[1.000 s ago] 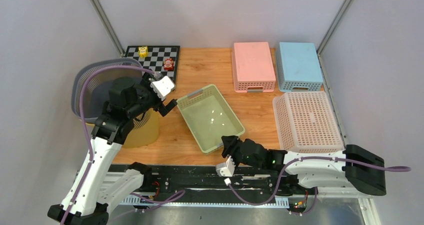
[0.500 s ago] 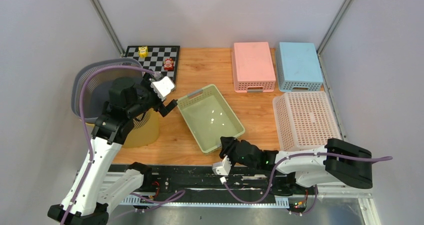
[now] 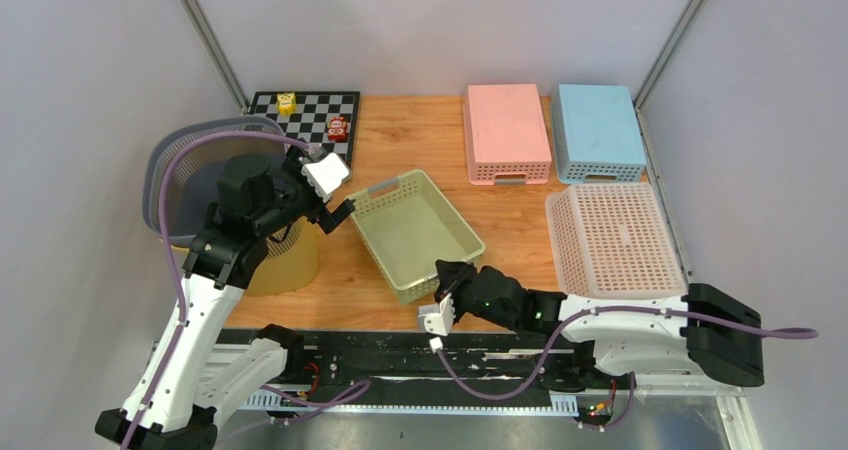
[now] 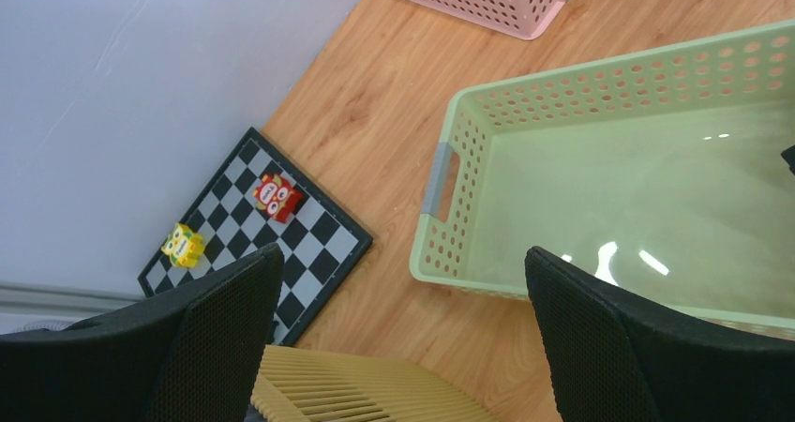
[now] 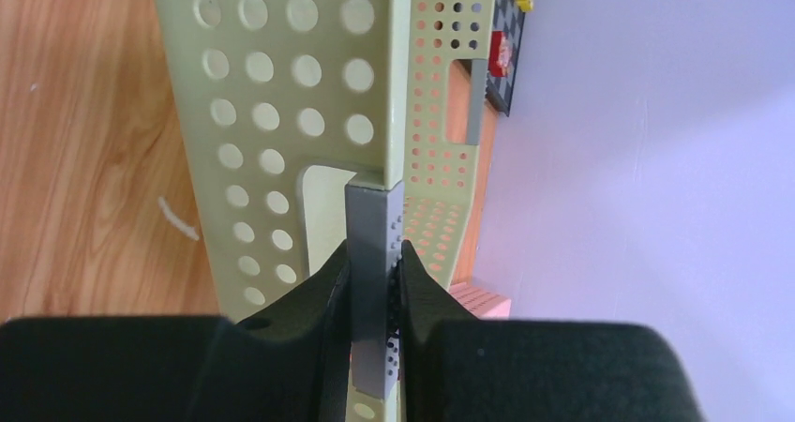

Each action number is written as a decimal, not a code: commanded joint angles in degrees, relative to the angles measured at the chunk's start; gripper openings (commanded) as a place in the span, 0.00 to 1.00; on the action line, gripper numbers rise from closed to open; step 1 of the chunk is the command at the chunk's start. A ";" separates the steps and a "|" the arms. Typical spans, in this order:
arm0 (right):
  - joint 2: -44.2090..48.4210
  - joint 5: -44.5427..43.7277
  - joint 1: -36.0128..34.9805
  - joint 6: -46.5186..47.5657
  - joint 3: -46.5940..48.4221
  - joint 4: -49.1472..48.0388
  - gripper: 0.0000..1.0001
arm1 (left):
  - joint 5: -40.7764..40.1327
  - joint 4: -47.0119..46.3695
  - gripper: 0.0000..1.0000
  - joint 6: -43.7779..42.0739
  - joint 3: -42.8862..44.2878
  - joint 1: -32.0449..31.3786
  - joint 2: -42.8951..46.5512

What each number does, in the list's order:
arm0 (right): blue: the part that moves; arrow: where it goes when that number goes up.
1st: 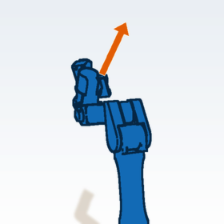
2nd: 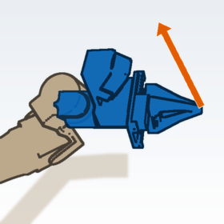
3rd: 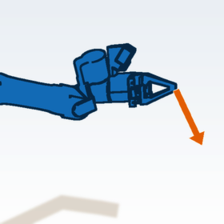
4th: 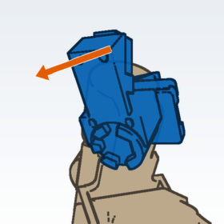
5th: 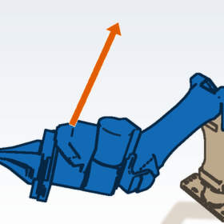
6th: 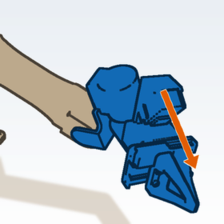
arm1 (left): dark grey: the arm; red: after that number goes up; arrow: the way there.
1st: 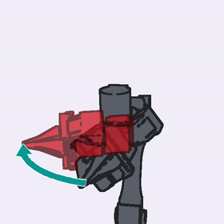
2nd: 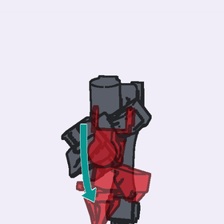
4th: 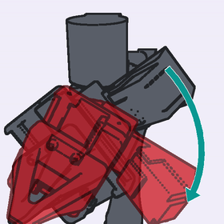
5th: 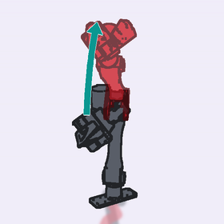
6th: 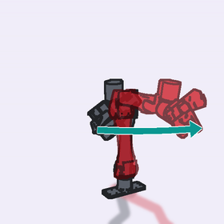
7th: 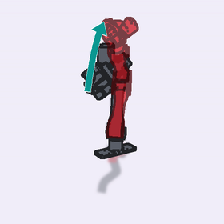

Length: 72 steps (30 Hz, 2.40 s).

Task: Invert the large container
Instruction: Turn the container upside down at the center of the board.

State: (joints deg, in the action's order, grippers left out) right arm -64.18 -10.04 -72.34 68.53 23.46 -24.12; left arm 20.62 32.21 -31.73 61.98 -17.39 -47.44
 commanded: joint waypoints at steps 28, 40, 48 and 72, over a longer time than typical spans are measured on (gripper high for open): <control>6.31 34.76 22.80 -39.00 30.64 36.44 0.03 | 1.41 3.29 1.00 0.94 11.19 0.42 -2.09; 0.54 59.47 41.41 -63.36 36.26 33.35 0.03 | 1.30 2.52 1.00 1.97 10.23 0.42 -1.62; -5.09 68.92 48.93 -81.59 33.92 25.00 0.03 | 1.52 2.36 1.00 2.54 10.36 0.42 -1.82; -14.17 67.26 61.70 -98.93 24.96 14.38 0.03 | 1.88 1.70 1.00 2.90 9.45 0.42 -2.56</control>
State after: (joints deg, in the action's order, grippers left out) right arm -76.31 58.41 -12.45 -30.04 50.35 -11.16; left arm 21.89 34.81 -29.74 72.29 -17.37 -50.06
